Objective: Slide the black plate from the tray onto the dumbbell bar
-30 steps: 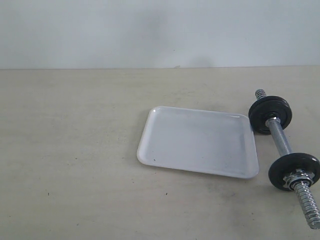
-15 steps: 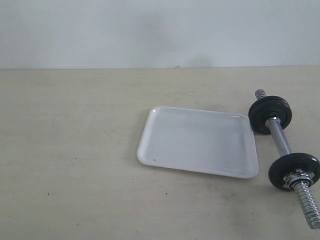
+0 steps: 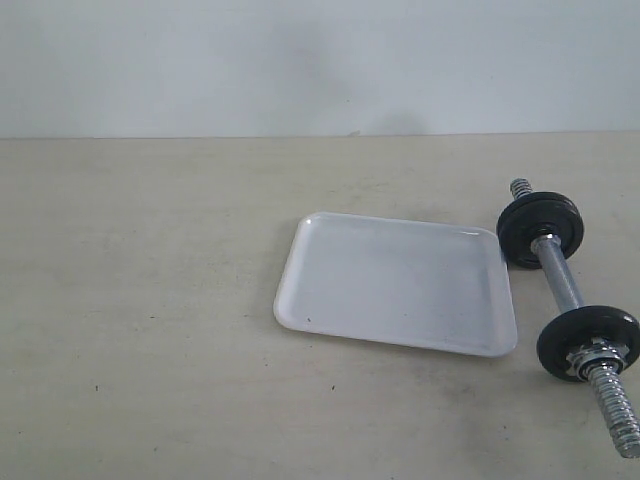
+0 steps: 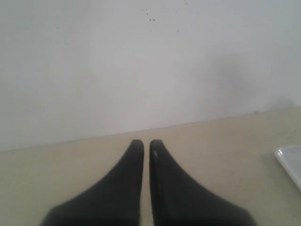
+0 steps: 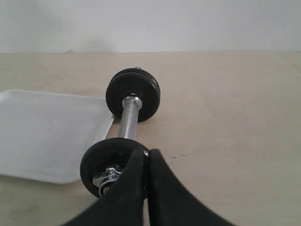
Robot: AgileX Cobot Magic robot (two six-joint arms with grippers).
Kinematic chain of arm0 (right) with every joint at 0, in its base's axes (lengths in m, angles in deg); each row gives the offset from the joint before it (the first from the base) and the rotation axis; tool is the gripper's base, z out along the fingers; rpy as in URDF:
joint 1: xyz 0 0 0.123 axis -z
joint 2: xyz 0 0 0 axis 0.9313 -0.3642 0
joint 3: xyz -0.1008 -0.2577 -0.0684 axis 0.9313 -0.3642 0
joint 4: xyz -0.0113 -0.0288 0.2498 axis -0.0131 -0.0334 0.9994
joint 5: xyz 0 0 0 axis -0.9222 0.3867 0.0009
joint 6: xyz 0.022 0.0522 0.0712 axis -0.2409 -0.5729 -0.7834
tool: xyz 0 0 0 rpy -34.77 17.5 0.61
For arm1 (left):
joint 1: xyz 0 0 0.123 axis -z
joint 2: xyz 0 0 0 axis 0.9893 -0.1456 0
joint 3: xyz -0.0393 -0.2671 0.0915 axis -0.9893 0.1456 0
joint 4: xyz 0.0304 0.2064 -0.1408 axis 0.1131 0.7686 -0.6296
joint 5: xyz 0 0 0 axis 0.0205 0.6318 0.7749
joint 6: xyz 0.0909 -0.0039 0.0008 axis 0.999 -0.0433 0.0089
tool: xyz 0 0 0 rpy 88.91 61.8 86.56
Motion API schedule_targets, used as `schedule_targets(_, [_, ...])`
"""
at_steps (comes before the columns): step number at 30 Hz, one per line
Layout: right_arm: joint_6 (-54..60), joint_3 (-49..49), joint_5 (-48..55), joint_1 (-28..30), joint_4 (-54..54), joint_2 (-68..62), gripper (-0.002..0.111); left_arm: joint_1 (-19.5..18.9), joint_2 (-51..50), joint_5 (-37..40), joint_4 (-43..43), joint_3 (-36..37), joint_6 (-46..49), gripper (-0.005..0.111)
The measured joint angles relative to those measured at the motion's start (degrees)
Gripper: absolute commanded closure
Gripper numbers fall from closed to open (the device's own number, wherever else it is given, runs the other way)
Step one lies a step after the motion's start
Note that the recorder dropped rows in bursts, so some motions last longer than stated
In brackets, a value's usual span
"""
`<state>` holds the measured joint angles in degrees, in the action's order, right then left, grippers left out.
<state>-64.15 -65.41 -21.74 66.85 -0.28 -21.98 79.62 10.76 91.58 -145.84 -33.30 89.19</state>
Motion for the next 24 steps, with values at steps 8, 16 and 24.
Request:
schedule_targets(8, [0.0, 0.0, 0.0, 0.0, 0.0, 0.0, 0.108, 0.0, 0.0, 6.6, 59.3, 0.0, -62.1, 0.102])
schedule_targets(16, [0.0, 0.0, 0.0, 0.0, 0.0, 0.0, 0.108, 0.0, 0.0, 8.7, 60.0, 0.0, -65.0, 0.102])
schedule_targets(24, [0.0, 0.0, 0.0, 0.0, 0.0, 0.0, 0.108, 0.0, 0.0, 8.4, 58.8, 0.0, -65.0, 0.102])
